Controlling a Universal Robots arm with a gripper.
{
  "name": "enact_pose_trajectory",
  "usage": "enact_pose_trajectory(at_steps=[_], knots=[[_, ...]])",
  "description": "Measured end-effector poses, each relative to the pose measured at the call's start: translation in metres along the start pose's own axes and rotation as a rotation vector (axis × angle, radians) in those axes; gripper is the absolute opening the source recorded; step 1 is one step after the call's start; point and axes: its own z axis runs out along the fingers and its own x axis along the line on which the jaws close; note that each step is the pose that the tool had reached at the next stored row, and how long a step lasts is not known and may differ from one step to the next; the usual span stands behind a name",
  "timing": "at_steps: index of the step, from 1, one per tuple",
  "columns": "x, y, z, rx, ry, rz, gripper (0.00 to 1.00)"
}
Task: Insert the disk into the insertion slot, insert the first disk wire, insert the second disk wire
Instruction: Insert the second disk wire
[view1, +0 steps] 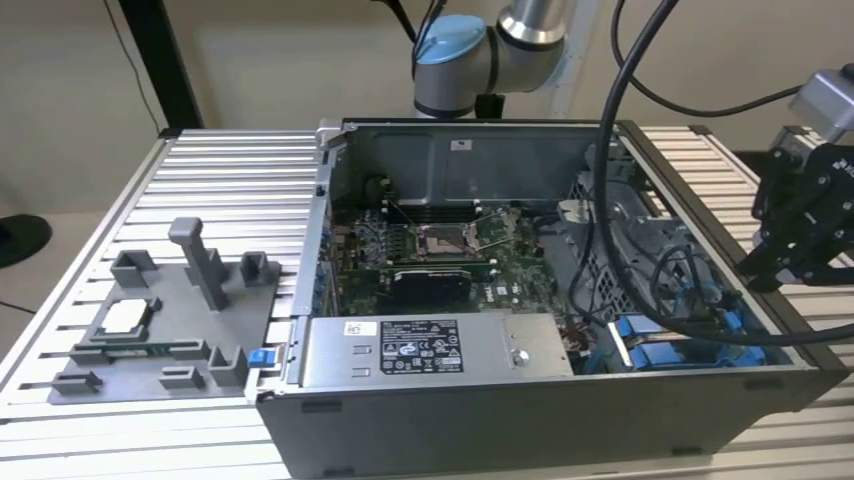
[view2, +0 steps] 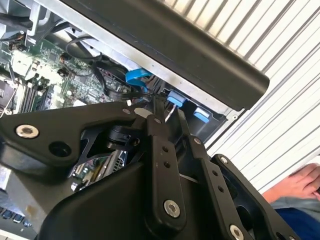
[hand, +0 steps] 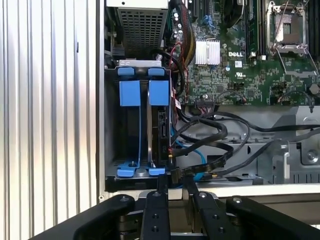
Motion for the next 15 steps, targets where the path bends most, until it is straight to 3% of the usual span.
enact_pose_trajectory(at_steps=[3, 4, 12, 15], knots=[[0.0002, -0.0002, 0.0021, -0.0123, 0.0004, 0.001, 0.0], [0.0003, -0.0004, 0.0029, -0.0162, 0.0004, 0.002, 1.0], [0.0015, -0.003, 0.0099, -0.0472, 0.0015, 0.004, 1.0], [0.0026, -0.0045, 0.0128, -0.0498, 0.0007, 0.005, 1.0]])
